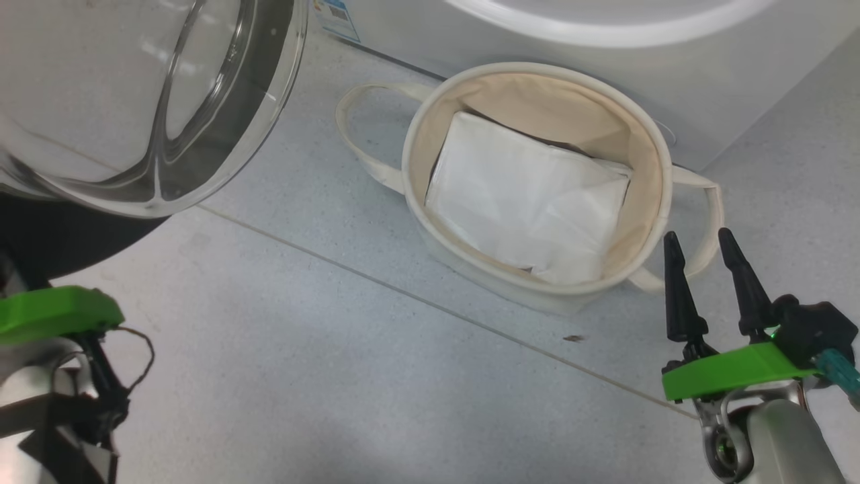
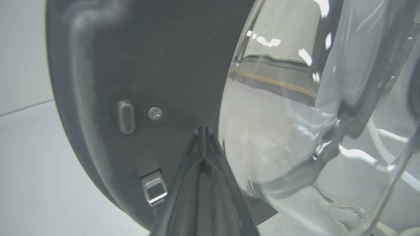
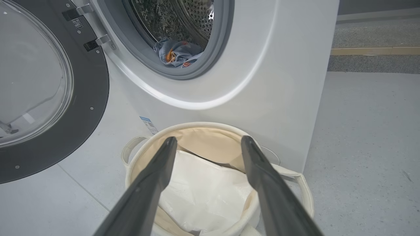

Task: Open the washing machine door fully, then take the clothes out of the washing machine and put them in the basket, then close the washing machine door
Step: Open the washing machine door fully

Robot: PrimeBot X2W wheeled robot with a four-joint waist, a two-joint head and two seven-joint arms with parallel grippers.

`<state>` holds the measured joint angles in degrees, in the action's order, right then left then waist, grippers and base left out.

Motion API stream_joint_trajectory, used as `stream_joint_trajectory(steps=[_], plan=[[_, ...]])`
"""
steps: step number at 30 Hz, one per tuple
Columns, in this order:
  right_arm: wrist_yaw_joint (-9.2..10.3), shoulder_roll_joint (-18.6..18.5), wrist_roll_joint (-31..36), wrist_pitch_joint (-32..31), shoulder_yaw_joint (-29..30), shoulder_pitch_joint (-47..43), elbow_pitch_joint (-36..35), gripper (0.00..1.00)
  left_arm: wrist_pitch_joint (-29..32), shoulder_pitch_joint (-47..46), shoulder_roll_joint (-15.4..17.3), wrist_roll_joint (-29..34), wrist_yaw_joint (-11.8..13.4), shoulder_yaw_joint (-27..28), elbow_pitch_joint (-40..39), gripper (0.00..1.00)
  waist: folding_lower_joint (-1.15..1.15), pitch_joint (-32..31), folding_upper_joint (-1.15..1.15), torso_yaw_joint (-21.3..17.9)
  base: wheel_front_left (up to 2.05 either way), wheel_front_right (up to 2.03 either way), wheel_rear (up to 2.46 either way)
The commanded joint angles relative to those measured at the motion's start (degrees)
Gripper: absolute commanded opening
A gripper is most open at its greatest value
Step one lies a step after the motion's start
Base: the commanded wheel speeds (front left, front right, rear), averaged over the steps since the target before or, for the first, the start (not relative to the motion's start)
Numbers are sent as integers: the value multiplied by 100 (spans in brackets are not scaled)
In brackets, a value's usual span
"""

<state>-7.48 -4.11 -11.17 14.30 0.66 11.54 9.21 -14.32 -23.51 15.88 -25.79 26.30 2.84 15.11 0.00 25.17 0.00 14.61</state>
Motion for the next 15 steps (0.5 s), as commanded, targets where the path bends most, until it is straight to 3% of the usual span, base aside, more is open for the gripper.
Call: stream_joint_trajectory(steps=[1, 15], plan=[[-1, -1, 17, 70, -139, 90, -197, 100, -67, -53, 179, 100, 238, 232, -183, 0, 0, -39, 0, -13, 0, 0, 0], [-1, 114, -279, 70, -211, 193, -342, 100, -67, 676, -408, 796, -182, -584, -1197, 0, 0, -828, 0, -367, 0, 0, 0]])
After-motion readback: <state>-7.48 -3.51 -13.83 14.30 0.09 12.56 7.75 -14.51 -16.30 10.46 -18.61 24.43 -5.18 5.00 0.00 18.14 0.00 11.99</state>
